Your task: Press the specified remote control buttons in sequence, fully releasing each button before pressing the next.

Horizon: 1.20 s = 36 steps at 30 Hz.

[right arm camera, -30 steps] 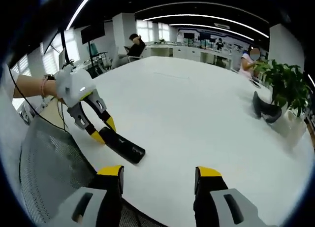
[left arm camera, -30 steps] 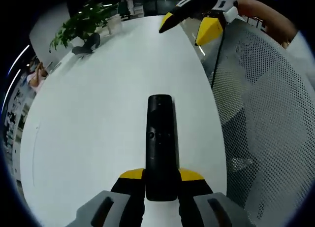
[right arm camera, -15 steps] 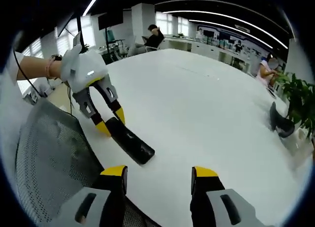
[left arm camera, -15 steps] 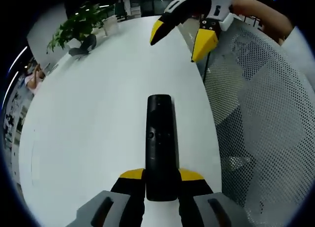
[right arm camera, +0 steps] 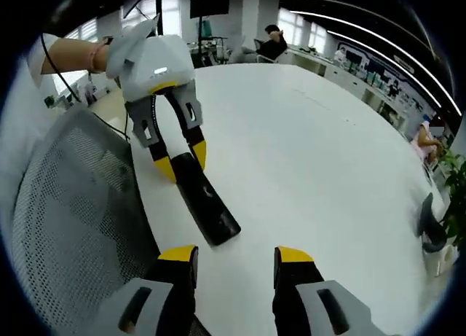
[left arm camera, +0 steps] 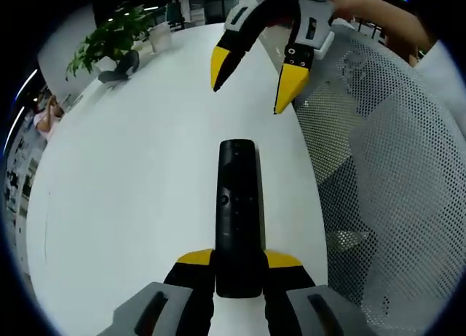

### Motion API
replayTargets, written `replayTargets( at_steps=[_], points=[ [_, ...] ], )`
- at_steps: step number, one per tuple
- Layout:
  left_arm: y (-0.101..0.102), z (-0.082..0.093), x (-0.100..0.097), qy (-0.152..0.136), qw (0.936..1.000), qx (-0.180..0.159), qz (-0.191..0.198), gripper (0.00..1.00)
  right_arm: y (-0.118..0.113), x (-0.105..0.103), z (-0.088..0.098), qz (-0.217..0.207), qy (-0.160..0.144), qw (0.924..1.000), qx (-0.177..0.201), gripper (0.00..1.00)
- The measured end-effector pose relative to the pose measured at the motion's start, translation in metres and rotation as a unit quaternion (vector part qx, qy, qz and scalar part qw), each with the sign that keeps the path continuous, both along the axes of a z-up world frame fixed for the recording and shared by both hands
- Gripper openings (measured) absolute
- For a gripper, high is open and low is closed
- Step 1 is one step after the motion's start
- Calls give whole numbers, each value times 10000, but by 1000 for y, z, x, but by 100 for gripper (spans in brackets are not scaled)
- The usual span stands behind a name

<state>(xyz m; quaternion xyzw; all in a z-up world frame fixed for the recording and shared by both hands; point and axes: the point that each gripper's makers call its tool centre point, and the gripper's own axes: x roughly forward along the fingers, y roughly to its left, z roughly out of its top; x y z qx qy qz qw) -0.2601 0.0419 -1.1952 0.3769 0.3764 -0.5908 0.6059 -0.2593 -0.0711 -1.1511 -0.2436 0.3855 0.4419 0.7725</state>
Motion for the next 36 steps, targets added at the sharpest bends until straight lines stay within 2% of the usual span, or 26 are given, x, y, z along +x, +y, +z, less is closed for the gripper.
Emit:
replayTargets(
  at_steps=[8,13,20,25,30,36],
  points=[
    [0,0,0,46,9999,-77,73,23,6,7,-5,416,78,9990,-144,29],
    [0,0,0,17,9999,29,124,23,5,6,-9,548,169,9980,-268,21],
    [0,0,0,8,9998,163,126,23,15,1,-14,792,280,9961,-279,12],
    [0,0,0,20,9997,194,158,23,23,-2,-19,1072,340,9929,-398,9],
    [0,-1,0,28,9996,223,169,23,27,-1,-21,1307,293,9895,-540,0],
    [0,-1,0,29,9996,201,172,23,28,0,-26,1377,326,9879,-628,0]
  ],
)
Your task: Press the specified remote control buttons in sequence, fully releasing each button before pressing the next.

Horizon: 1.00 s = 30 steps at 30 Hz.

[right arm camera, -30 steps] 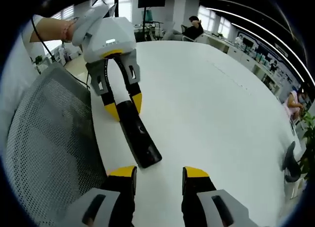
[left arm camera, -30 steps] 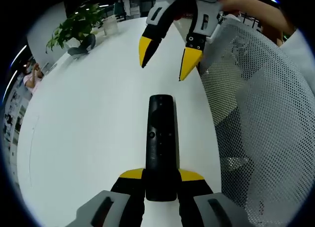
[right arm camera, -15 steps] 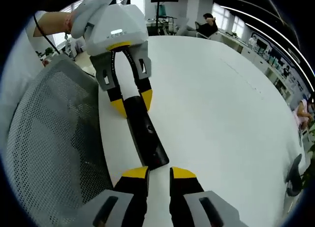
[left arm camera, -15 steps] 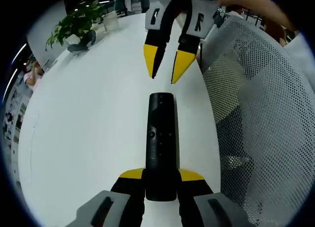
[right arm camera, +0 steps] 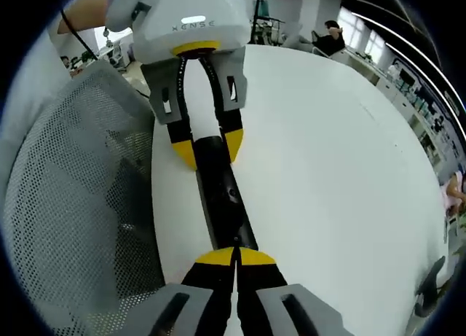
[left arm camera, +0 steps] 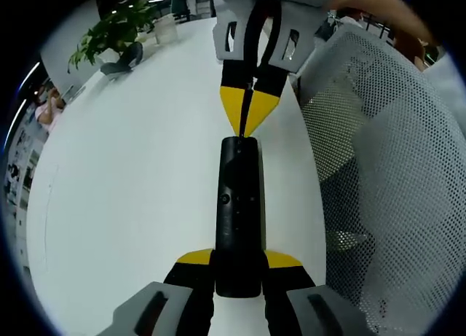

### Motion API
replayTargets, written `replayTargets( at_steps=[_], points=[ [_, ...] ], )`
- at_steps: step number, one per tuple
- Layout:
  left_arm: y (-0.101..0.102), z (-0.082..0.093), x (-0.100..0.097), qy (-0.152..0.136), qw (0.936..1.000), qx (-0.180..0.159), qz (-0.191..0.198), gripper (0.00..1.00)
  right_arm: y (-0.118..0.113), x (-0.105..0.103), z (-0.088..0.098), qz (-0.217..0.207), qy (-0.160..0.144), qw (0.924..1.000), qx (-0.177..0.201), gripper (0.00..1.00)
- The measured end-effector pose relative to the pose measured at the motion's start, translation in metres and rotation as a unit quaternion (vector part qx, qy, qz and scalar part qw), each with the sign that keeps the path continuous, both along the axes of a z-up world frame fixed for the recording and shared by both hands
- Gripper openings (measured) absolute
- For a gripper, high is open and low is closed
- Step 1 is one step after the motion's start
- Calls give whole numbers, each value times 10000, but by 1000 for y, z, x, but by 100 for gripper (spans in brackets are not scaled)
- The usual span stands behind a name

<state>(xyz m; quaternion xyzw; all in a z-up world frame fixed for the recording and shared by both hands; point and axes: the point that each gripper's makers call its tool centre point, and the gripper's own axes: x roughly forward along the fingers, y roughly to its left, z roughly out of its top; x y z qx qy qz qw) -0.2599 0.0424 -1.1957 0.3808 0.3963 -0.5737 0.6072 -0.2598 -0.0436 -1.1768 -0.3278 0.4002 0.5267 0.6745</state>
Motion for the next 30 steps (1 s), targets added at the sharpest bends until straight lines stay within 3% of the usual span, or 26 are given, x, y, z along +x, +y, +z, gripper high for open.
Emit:
replayTargets(
  at_steps=[14,21,24,26,28,30],
  points=[
    [0,0,0,-4,10000,-79,12,23,0,3,-8,43,-148,9997,-200,0],
    [0,0,1,25,10000,-47,-20,23,1,5,-9,-25,-255,9981,-562,0],
    [0,0,1,57,10000,-13,23,23,0,5,-8,-282,-217,9991,-215,0],
    [-1,0,1,67,10000,31,26,23,0,5,-6,-615,-18,9980,117,0],
    [-1,0,1,67,10000,65,26,23,-1,7,-6,-843,103,9961,254,0],
    [-1,0,1,57,9999,100,15,23,0,7,-6,-767,8,9968,235,0]
  ],
)
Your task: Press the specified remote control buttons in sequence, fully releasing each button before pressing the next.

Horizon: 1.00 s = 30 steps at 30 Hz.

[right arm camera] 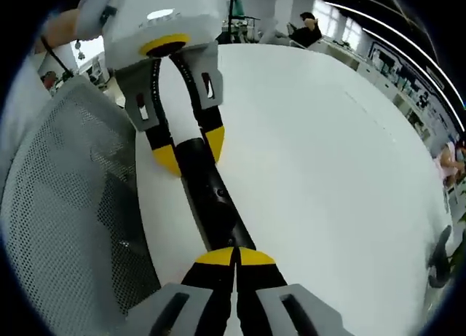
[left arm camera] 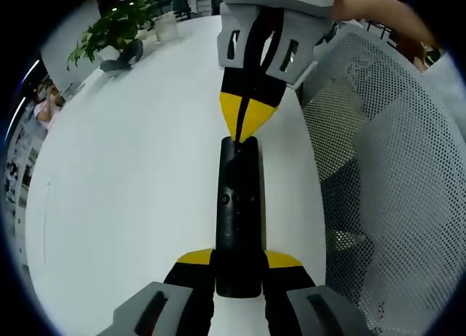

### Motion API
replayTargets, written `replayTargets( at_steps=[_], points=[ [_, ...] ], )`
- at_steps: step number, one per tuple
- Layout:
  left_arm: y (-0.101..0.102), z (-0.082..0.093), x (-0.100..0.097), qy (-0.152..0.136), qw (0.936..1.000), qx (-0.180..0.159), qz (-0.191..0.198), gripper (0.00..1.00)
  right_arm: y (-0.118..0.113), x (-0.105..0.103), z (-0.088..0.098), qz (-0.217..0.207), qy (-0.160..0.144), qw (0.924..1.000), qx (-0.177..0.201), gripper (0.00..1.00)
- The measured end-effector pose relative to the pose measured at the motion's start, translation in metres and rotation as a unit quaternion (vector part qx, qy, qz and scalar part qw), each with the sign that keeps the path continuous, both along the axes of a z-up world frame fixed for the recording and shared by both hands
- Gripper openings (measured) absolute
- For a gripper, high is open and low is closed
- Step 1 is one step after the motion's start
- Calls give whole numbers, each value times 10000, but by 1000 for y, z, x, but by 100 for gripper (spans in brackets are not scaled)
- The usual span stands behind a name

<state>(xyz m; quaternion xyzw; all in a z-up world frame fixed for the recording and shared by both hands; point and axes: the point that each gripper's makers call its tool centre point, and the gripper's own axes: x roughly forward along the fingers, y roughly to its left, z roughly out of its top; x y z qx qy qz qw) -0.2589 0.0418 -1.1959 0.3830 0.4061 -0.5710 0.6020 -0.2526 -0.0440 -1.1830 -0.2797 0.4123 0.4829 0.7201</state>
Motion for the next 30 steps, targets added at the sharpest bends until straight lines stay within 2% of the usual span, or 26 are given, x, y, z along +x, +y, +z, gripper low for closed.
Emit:
replayTargets(
  at_steps=[2,6,9,16,19,20,23,25,28,30],
  points=[
    [0,0,0,-1,10000,7,4,23,3,0,1,135,-164,9998,-55,0],
    [0,0,0,2,10000,-15,23,23,10,-1,3,248,-165,9996,28,0],
    [0,0,0,-1,10000,-16,23,23,10,-3,-2,414,-140,9989,-158,0],
    [1,0,0,4,10000,-25,2,23,11,-2,-1,572,-228,9978,-243,0],
    [1,0,0,13,10000,-46,6,23,11,-2,-2,873,-368,9945,-440,0],
    [1,0,1,36,10000,-57,1,23,12,-2,-3,870,-391,9944,-447,0],
    [0,0,1,76,10000,-11,-31,23,11,0,-2,501,-460,9972,-313,0],
    [0,0,0,54,10000,52,-62,23,10,-1,-2,490,-525,9971,-257,0],
    [0,0,0,45,10000,57,-49,23,10,0,-1,270,-457,9985,-108,0],
    [1,0,0,50,10000,19,-28,23,11,1,-1,-31,-308,9995,106,0]
  ],
)
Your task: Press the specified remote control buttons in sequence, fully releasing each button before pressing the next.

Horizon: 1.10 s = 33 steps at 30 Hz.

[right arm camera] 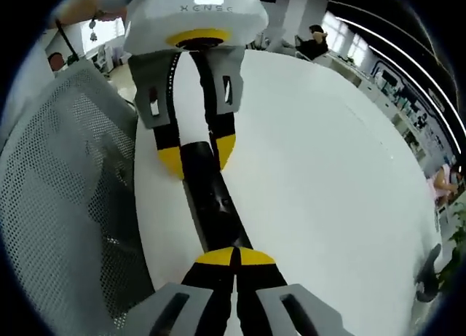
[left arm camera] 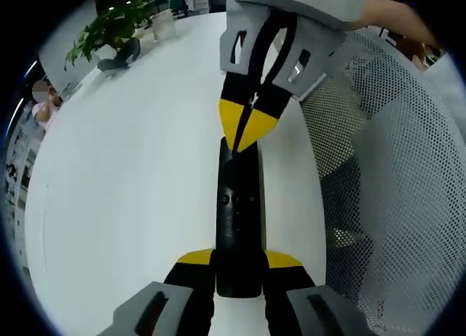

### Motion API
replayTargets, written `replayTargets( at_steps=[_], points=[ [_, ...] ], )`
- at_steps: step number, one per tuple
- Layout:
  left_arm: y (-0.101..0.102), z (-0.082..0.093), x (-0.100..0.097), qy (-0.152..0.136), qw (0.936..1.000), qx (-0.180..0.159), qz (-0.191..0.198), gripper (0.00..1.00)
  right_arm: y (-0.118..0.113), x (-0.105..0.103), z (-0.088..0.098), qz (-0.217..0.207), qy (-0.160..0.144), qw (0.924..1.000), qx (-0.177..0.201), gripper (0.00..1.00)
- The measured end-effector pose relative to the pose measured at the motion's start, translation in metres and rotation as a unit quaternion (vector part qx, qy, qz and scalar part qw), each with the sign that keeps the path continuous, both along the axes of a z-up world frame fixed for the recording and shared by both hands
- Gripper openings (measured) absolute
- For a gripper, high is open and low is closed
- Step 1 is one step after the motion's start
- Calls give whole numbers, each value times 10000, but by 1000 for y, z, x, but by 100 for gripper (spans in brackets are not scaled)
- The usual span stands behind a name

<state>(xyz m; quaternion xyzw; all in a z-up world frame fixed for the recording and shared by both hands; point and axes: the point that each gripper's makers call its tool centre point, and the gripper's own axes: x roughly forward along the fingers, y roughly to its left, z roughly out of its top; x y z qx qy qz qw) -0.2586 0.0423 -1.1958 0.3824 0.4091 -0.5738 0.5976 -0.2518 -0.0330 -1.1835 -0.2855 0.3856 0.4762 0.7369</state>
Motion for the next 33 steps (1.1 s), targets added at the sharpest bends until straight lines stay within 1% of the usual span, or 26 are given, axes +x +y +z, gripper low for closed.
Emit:
replayTargets(
  at_steps=[2,3,6,9,11,12,13,15,16,17,19,22,25,26,28,30,31,33],
  points=[
    [0,0,0,16,10000,-10,33,23,-1,1,0,-34,-10,9999,100,0],
    [0,0,0,16,10000,4,34,23,0,1,1,-141,8,9997,177,0],
    [-1,0,-1,-18,10000,87,2,23,4,0,3,-72,-117,9995,283,0],
    [0,0,-1,-35,10000,71,15,23,11,-1,3,136,-197,9995,227,0],
    [0,0,-1,-31,10000,29,35,23,15,-4,2,256,-150,9993,230,0],
    [0,0,-1,-30,10000,13,47,23,15,-5,0,316,-137,9993,173,0],
    [0,0,-1,-32,10000,5,52,23,14,-5,1,474,-239,9985,96,0],
    [0,0,-1,-42,10000,7,48,23,13,-6,1,604,-280,9978,25,0],
    [0,0,-1,-44,10000,8,51,23,13,-6,1,784,-377,9962,-49,0],
    [0,0,-1,-42,10000,6,53,23,13,-6,1,871,-404,9953,-90,0],
    [0,0,0,-41,10000,-9,46,23,13,-6,0,973,-365,9944,-167,0],
    [1,0,0,-41,10000,-58,13,23,14,-6,-1,1389,-347,9888,-412,0],
    [2,0,-1,-45,9998,-209,11,23,15,-5,-2,1642,-317,9846,-513,0],
    [2,1,0,-43,9997,-259,17,23,15,-5,-2,1645,-298,9845,-521,0],
    [2,1,0,-40,9994,-343,31,23,14,-5,-1,1694,-310,9839,-473,0],
    [2,1,-1,-46,9992,-401,49,23,14,-5,0,1463,-176,9891,-77,0],
    [2,1,-1,-48,9991,-428,63,23,14,-6,1,1270,-40,9918,127,0],
    [1,1,-1,-55,9989,-455,82,23,14,-7,2,1207,-34,9920,368,0]
  ],
)
